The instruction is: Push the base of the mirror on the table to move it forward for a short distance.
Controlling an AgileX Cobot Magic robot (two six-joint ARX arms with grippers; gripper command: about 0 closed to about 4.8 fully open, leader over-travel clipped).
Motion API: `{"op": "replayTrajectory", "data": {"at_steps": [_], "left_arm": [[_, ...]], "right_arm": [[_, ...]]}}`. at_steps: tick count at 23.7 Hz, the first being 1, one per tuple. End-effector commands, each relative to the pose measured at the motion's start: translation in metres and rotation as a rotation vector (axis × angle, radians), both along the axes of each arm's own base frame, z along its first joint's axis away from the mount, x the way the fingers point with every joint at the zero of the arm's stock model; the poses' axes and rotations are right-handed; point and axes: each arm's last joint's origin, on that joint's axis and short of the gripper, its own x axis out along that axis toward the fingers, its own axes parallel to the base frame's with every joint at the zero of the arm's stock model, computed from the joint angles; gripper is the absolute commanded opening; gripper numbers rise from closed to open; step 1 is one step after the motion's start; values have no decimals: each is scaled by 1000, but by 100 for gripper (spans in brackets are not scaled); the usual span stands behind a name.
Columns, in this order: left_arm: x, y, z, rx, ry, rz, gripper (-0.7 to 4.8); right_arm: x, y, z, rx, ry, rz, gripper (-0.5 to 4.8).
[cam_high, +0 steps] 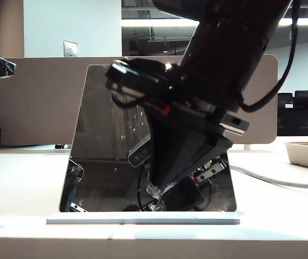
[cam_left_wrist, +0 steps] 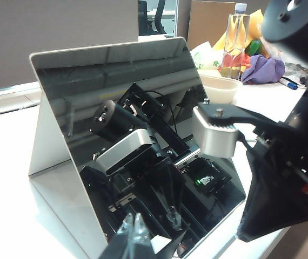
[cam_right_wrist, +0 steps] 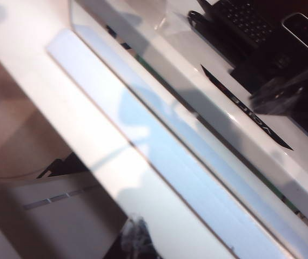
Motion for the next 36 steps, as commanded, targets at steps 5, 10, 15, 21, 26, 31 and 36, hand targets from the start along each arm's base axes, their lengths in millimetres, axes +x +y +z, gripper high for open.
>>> {"op": "replayTrajectory", "data": {"at_steps": [5, 10, 15, 21, 26, 31, 36], "left_arm": [[0, 0, 1, -4, -12, -1, -1], [0, 0, 1, -4, -12, -1, -1], [0, 0, 1, -5, -12, -1, -1], [0, 0, 1, -5, -12, -1, -1], [0, 0, 1, -4, -12, -1, -1], [0, 0, 1, -5, -12, -1, -1], [0, 0, 1, -4, -12, -1, -1]], "right_arm": [[4, 6, -16, -43, 17, -6, -6], [6, 7, -21, -64, 7, -18, -6], [7, 7, -21, -66, -19, -33, -6], [11, 6, -23, -91, -48, -60, -6], [12, 6, -25, -94, -42, -63, -6], [15, 5, -25, -90, -49, -72, -6], [20, 3, -26, -86, -56, -85, -6]]}}
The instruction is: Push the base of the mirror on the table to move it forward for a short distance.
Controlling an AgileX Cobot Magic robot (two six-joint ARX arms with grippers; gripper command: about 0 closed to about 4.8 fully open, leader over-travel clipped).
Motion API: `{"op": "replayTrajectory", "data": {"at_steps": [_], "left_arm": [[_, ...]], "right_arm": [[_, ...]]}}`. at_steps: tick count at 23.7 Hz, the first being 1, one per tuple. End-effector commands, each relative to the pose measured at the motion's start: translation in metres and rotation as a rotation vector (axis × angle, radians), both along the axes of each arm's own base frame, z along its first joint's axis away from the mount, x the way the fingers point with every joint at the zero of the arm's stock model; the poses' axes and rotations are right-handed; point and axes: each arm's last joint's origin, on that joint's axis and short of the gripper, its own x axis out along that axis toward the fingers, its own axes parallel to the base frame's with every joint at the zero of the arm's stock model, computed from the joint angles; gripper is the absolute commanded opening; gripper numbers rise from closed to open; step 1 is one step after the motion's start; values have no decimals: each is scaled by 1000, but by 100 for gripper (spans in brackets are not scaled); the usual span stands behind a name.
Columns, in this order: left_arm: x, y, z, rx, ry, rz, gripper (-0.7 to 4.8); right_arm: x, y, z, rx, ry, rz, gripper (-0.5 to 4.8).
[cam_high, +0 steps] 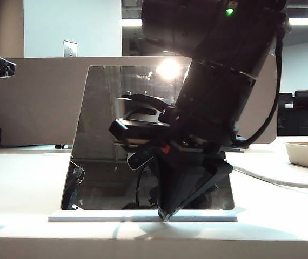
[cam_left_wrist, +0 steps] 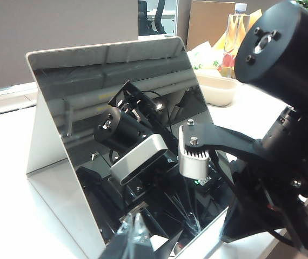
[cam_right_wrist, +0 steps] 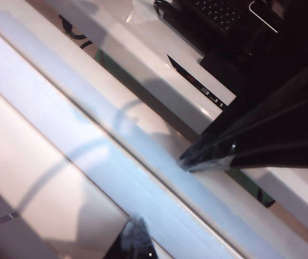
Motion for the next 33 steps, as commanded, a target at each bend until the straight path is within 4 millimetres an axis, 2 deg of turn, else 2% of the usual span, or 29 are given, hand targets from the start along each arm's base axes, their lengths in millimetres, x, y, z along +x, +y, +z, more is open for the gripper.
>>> {"op": "replayTrajectory", "data": {"at_steps": [1, 13, 26, 33], "left_arm": [[0, 0, 1, -4, -11, 0, -1], [0, 0, 1, -4, -12, -1, -1], [0, 0, 1, -4, -12, -1, -1], [0, 0, 1, -4, -12, -1, -1]], "right_arm": [[5, -1, -2, -4, -16, -18, -6], [27, -5, -17, 4, -9, -79, -6], [55, -21, -13, 79, -60, -147, -6], [69, -23, -15, 106, -47, -161, -6]]}}
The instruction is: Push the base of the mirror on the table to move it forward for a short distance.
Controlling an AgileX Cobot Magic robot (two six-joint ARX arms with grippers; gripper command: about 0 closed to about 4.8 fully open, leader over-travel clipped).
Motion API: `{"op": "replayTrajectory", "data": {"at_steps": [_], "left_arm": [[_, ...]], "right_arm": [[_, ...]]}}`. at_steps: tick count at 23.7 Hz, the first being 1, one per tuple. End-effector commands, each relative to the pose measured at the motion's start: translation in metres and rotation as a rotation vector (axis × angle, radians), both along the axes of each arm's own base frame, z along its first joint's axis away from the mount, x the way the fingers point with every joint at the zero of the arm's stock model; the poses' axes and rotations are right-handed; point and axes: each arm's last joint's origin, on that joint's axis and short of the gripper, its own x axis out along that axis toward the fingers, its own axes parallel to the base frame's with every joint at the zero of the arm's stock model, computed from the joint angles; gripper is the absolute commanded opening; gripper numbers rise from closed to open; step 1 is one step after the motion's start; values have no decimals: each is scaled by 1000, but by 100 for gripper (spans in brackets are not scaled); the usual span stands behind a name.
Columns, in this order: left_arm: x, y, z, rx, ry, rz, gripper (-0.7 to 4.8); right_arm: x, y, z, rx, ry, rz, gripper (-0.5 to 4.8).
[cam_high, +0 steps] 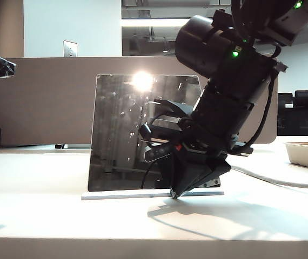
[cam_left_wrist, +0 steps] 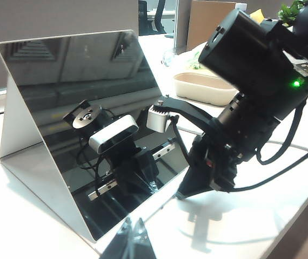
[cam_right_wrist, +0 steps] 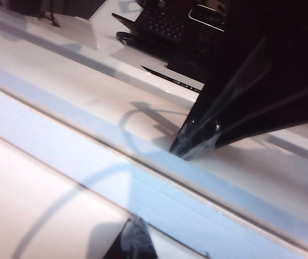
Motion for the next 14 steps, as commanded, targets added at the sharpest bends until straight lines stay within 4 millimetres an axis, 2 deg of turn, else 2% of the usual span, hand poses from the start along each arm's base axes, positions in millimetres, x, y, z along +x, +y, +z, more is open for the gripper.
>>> {"op": "replayTrajectory", "data": {"at_steps": [1, 14], "left_arm": [[0, 0, 1, -4, -12, -1, -1], [0, 0, 1, -4, -11, -1, -1]], "right_arm": [[8, 2, -4, -14, 17, -1, -6], [48, 32, 7, 30, -9, 33, -6]]}}
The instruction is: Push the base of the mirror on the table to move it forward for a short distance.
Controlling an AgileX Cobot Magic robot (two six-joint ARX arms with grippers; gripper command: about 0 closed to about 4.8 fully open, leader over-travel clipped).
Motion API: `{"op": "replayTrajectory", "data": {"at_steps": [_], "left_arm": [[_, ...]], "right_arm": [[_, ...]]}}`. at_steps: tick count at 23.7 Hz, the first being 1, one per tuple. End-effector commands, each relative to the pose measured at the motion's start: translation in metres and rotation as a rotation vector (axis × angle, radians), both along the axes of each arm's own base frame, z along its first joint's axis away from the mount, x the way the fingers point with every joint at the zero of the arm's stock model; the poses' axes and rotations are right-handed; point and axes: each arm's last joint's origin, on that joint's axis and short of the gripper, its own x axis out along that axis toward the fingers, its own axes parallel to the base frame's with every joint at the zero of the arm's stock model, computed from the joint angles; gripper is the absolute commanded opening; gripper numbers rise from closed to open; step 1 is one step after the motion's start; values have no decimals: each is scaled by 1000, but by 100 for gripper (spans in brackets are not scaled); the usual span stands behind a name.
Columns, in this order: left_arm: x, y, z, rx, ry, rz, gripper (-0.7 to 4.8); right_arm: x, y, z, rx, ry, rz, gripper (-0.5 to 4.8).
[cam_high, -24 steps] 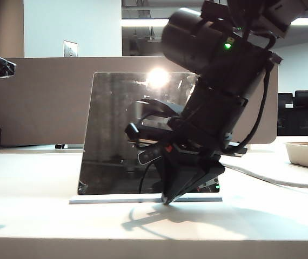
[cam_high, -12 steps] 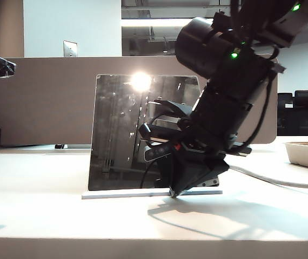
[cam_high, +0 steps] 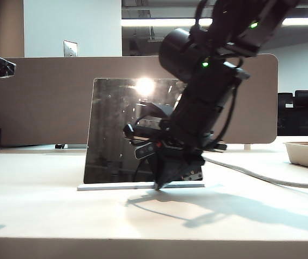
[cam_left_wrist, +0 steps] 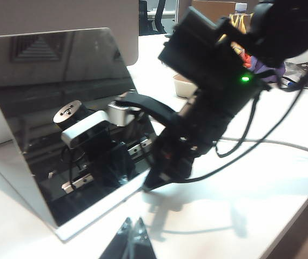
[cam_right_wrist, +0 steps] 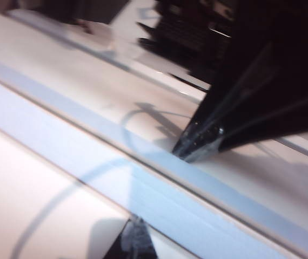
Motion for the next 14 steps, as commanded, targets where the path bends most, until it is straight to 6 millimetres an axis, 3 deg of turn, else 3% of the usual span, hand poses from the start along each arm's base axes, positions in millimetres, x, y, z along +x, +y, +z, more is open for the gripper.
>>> {"op": "replayTrajectory", "data": {"at_steps": [1, 7, 14], "left_arm": [[0, 0, 1, -4, -11, -1, -1], [0, 0, 1, -4, -11, -1, -1], [0, 0, 1, -4, -11, -1, -1]], "right_arm": [[11, 9, 3, 10, -5, 25, -6], [30, 18, -1, 4, -12, 20, -6], [51, 13, -8, 7, -7, 3, -6]]}}
